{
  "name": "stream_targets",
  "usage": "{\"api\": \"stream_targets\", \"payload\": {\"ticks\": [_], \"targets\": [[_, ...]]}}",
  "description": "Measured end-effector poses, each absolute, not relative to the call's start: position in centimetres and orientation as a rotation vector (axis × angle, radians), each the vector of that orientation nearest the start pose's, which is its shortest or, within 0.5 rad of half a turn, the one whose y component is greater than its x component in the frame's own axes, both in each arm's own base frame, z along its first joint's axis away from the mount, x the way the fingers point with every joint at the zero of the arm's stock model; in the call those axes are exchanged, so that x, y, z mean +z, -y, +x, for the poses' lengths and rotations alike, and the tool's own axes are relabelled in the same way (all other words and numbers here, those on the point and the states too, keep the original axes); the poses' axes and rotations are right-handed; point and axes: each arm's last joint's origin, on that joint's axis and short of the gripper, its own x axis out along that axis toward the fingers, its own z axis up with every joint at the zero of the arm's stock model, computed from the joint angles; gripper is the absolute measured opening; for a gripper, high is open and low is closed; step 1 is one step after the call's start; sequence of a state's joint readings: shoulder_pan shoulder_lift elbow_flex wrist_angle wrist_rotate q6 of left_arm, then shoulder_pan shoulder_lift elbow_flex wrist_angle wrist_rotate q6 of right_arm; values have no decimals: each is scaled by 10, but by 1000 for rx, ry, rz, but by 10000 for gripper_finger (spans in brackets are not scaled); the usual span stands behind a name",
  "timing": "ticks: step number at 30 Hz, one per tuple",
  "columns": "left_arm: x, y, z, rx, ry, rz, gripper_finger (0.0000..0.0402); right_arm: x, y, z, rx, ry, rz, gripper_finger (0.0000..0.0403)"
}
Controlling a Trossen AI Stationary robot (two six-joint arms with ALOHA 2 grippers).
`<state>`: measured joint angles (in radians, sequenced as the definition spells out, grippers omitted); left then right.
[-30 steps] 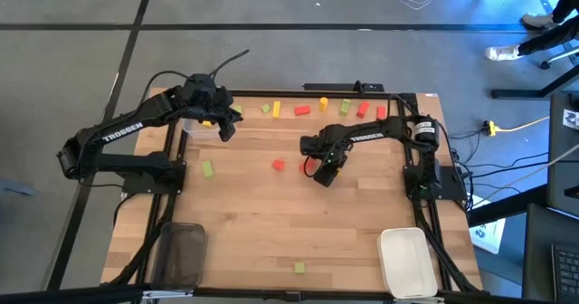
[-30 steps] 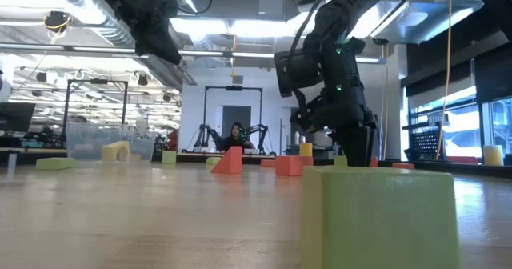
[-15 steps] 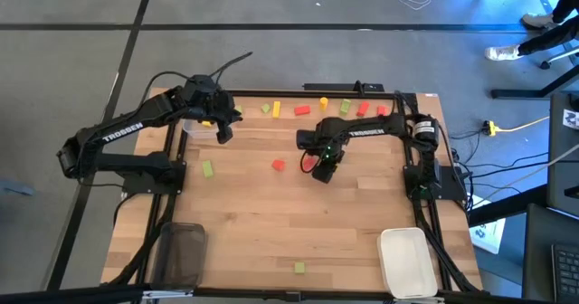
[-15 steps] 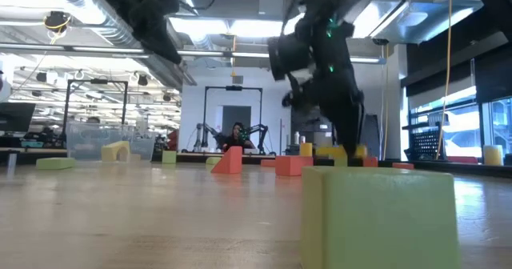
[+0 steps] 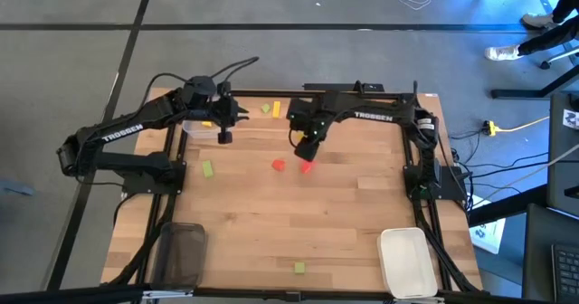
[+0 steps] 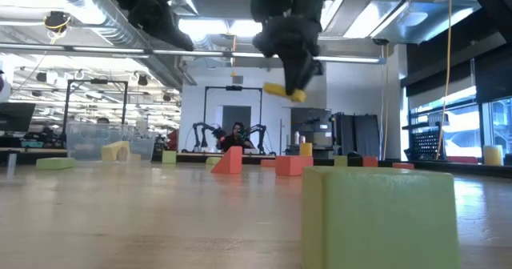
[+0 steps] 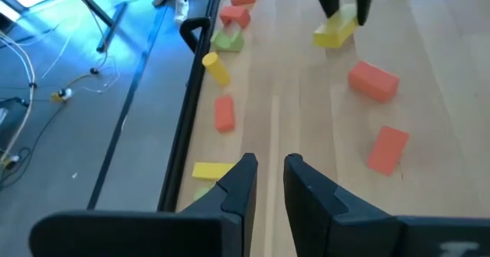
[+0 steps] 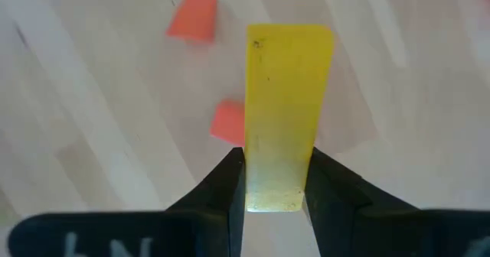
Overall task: Sort & place blocks by color
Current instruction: Put the yellow block into the transparent bin
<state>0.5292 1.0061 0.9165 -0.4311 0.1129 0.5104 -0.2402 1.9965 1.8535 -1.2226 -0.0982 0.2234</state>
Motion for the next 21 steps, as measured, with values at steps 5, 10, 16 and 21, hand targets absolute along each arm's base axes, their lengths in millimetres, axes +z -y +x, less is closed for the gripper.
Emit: {"api": "stream_targets", "payload": {"ticks": [5,10,16,21], "targets": [[318,-103,187,260,-567,349,72,290,95,392,-252,-1274,434,101],[323,-100,192,257,-506,381,88,296,95,393,-226,-1253,456,101],[327,-98,194,229,-477,506,92,296,94,393,-205,-1251,471,101],[328,-98,195,199,-488,653,90,297,93,394,-178,-1237,485,101]]}}
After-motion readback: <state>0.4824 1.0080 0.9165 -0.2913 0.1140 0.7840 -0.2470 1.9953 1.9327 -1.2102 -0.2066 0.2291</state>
